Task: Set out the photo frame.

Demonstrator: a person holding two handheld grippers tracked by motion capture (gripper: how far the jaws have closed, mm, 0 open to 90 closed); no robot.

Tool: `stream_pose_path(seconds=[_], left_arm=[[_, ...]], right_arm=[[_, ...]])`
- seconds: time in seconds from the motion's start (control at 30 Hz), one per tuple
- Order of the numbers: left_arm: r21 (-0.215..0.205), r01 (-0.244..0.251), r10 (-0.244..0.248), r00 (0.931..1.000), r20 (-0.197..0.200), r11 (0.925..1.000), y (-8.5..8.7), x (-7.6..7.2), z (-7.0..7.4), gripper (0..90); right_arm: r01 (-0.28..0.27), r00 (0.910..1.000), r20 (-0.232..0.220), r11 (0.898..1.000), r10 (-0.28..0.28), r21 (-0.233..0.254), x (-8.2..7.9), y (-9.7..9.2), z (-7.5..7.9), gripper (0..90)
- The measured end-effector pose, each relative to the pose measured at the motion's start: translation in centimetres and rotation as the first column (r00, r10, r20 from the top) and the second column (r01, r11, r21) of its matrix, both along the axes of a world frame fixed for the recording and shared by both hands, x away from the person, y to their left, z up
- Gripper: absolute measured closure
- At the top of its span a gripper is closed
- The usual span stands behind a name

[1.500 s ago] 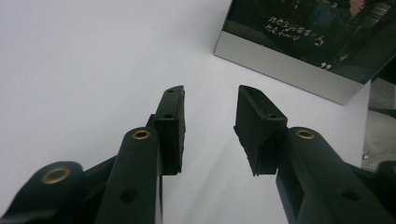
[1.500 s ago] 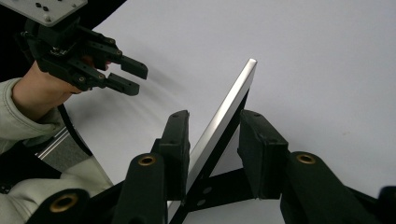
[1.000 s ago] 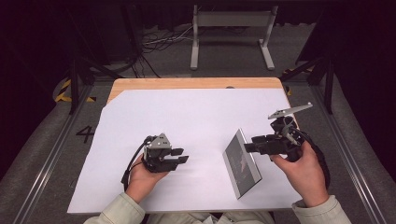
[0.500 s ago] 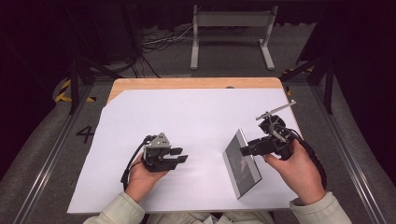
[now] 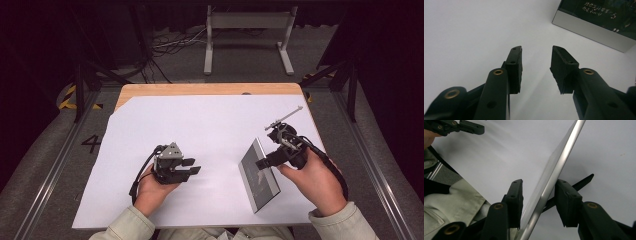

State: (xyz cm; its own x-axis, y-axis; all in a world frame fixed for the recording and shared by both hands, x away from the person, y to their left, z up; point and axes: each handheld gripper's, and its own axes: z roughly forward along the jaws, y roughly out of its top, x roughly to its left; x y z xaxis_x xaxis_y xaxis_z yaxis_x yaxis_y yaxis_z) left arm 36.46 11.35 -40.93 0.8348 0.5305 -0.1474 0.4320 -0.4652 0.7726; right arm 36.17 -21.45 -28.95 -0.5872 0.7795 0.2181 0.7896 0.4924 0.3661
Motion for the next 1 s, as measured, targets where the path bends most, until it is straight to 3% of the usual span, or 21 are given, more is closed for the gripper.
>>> stream_pose_path(seconds=[0.43,0.77,1.0], left_arm=[[0.013,0.0,0.0,0.9999,0.014,0.9999,-0.1,0.0,0.0,62.5],[0.016,-0.001,0.0,0.9999,0.016,0.9999,-0.2,-0.1,0.0,62.1],[0.016,-0.002,0.002,0.9998,0.021,0.9999,-0.3,-0.1,0.0,61.8]], right_arm=[[-0.003,0.9989,-0.047,0.998,0.0,-0.056,0.6,0.6,-0.3,66.8],[-0.002,0.9996,-0.028,0.994,-0.001,-0.107,0.5,1.2,-0.2,71.0],[0.009,0.9995,-0.029,0.994,-0.012,-0.11,0.6,1.2,-0.1,71.9]])
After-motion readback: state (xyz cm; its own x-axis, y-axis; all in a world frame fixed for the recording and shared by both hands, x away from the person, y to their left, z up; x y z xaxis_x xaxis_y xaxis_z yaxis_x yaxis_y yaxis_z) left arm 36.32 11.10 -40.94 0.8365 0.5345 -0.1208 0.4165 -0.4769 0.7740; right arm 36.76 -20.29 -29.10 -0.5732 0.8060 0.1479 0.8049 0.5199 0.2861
